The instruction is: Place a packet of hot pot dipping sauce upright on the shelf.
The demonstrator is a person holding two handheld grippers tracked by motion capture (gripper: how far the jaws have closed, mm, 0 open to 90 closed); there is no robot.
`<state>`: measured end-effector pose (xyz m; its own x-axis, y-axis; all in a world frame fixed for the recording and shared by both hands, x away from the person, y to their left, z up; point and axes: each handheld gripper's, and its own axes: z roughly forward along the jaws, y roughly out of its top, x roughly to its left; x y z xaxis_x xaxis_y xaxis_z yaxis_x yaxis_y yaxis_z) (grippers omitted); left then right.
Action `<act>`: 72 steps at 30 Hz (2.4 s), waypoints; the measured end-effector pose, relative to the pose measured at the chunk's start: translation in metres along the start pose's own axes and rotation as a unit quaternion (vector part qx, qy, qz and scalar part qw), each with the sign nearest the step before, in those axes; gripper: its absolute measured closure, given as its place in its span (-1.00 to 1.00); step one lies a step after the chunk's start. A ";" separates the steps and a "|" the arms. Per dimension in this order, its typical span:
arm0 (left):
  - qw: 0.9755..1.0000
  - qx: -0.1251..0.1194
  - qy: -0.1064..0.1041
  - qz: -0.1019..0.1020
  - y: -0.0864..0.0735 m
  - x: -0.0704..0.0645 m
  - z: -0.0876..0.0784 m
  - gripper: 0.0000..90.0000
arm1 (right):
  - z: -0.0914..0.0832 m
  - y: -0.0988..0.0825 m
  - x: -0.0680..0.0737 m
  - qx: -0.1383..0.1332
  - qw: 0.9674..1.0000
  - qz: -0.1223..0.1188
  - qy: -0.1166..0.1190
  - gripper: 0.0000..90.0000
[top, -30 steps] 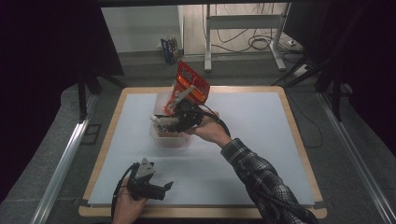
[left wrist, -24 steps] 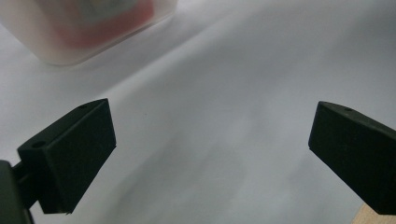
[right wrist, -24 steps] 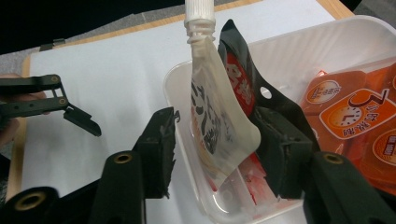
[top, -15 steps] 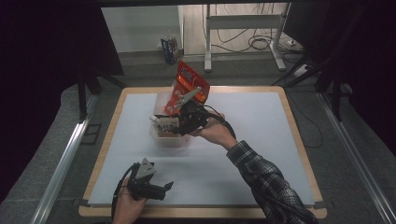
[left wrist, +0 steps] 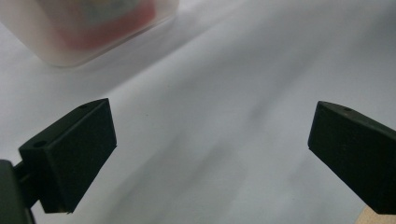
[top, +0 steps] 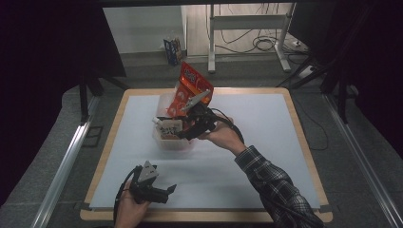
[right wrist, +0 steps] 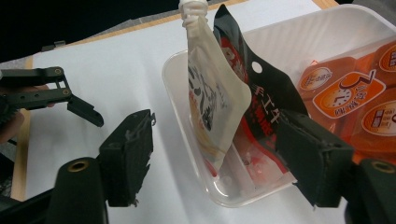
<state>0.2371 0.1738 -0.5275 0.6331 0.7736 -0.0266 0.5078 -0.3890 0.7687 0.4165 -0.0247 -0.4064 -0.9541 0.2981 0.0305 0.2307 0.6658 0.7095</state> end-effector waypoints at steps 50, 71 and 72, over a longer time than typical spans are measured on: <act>1.000 0.001 0.003 0.004 0.000 -0.002 0.001 -0.99 | -0.029 -0.046 0.009 -0.037 0.998 0.030 -0.046 -1.00; 1.000 0.006 0.005 0.015 0.000 -0.004 0.002 -0.99 | -0.040 -0.084 0.018 -0.071 0.995 0.051 -0.048 -1.00; 1.000 0.006 0.005 0.015 0.000 -0.004 0.002 -0.99 | -0.040 -0.084 0.018 -0.071 0.995 0.051 -0.048 -1.00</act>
<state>0.2357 0.1697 -0.5287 0.6431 0.7658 0.0031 0.4947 -0.4185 0.7616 0.3727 -0.1022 -0.4373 -0.9024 0.4285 0.0447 0.2900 0.5276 0.7985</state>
